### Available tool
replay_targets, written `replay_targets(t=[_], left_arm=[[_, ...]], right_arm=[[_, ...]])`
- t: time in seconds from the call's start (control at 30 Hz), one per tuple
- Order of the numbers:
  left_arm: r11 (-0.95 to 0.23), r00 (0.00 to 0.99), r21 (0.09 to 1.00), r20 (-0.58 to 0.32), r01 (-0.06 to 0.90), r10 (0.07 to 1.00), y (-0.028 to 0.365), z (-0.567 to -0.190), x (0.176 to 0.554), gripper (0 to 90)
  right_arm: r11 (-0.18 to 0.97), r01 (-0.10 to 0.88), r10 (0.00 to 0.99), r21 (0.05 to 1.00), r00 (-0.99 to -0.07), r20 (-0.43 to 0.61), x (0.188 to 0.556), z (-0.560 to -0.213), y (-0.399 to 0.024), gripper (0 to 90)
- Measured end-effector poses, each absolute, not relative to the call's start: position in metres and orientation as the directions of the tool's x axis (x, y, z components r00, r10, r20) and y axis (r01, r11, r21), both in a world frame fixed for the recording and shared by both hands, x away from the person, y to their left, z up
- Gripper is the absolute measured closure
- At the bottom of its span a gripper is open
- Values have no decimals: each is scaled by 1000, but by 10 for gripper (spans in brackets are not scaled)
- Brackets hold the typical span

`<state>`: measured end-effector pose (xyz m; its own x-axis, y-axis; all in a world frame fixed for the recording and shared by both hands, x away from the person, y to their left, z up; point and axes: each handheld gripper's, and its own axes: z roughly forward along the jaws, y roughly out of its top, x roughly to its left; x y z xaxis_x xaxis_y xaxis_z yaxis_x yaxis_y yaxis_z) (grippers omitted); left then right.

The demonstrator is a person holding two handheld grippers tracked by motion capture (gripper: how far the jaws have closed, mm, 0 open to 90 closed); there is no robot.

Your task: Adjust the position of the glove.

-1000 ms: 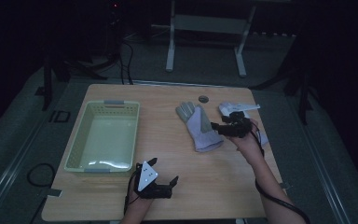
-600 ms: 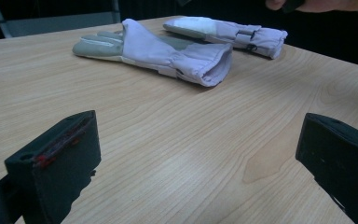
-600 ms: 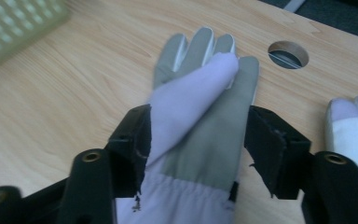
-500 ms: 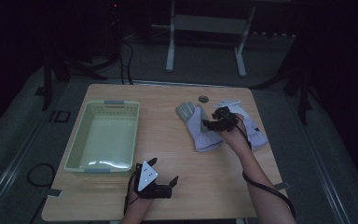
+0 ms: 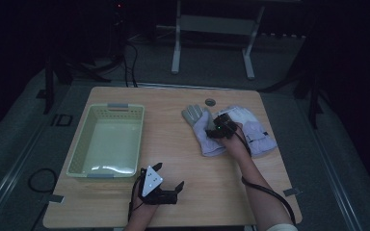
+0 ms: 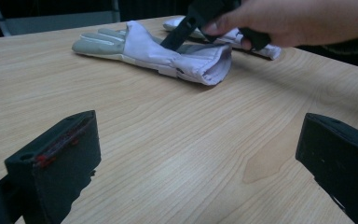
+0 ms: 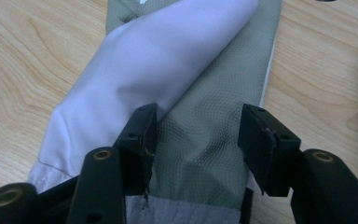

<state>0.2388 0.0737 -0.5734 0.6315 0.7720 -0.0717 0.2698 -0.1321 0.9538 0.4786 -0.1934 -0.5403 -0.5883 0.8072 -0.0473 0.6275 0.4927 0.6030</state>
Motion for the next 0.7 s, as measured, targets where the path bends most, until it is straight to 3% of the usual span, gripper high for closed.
replay_targets(t=[0.23,0.37,0.47,0.7], left_arm=[[-134,631,954,-69,268,773,74,-573,239,1],[-128,633,954,-77,272,770,74,-573,239,1],[-121,632,954,-83,273,770,75,-573,239,1],[-125,631,954,-80,272,772,75,-573,238,1]], right_arm=[[491,620,801,612,-598,-37,477,-543,-194,578],[511,616,792,600,-608,-51,475,-541,-190,756],[490,638,811,594,-583,-43,474,-538,-187,829],[356,679,859,642,-509,63,463,-517,-191,862]])
